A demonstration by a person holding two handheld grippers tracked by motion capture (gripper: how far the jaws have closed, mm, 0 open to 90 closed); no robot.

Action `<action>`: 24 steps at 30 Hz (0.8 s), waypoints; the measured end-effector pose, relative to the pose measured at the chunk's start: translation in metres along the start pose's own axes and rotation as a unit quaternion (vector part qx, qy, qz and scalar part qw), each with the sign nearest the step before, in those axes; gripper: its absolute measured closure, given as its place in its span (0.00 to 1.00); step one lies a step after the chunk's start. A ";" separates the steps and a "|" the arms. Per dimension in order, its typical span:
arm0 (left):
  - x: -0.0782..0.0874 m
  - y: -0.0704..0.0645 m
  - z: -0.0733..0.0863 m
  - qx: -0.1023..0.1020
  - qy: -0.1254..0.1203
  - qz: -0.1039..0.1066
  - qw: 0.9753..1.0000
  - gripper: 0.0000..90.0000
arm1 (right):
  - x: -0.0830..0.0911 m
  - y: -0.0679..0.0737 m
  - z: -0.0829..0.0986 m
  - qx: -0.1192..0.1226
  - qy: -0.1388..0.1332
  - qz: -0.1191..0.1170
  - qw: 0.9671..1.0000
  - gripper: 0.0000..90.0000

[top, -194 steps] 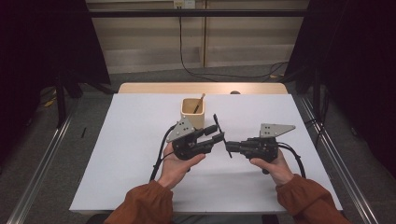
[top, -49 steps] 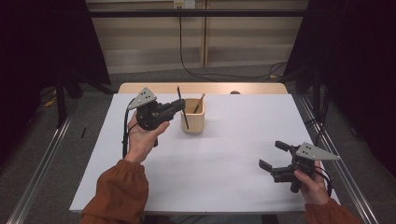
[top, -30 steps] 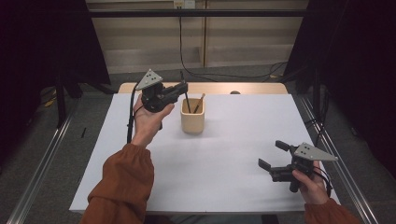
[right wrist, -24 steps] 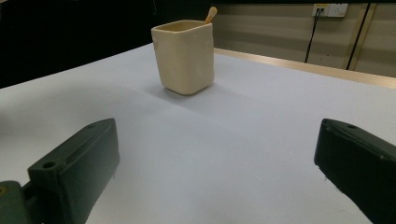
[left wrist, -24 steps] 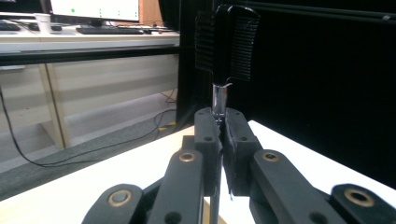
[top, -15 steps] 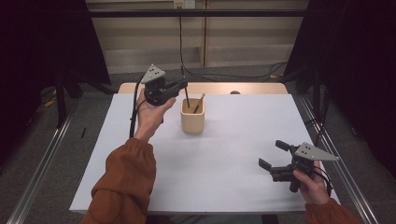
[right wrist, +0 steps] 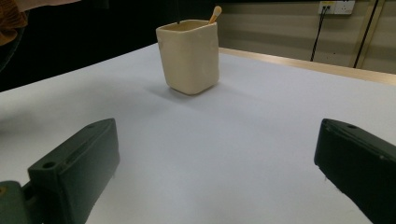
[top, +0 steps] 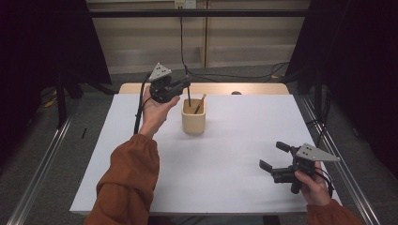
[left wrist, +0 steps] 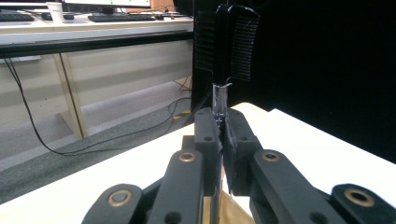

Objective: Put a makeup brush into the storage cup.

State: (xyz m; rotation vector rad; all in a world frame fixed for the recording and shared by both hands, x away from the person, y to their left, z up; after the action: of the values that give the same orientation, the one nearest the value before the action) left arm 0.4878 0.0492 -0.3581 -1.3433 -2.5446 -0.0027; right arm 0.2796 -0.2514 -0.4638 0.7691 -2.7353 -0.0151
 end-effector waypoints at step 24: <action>-0.007 0.001 0.031 0.012 0.025 0.003 1.000 0.95 | -0.001 0.002 0.000 -0.001 -0.001 -0.002 1.000 0.00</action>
State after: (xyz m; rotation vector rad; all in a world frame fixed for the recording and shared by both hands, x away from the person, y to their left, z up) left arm 0.4853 0.0474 -0.3894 -1.3242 -2.4921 -0.0054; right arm 0.2792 -0.2495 -0.4639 0.7753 -2.7347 -0.0202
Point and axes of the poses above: each handheld gripper's, and its own axes: x roughly backward along the jaws, z roughly out of its underside, y roughly to its left, the point moved 7 cm from there along -x, roughly forward along the jaws, and after that the axes turned 8 degrees about z, right-handed, at the moved point
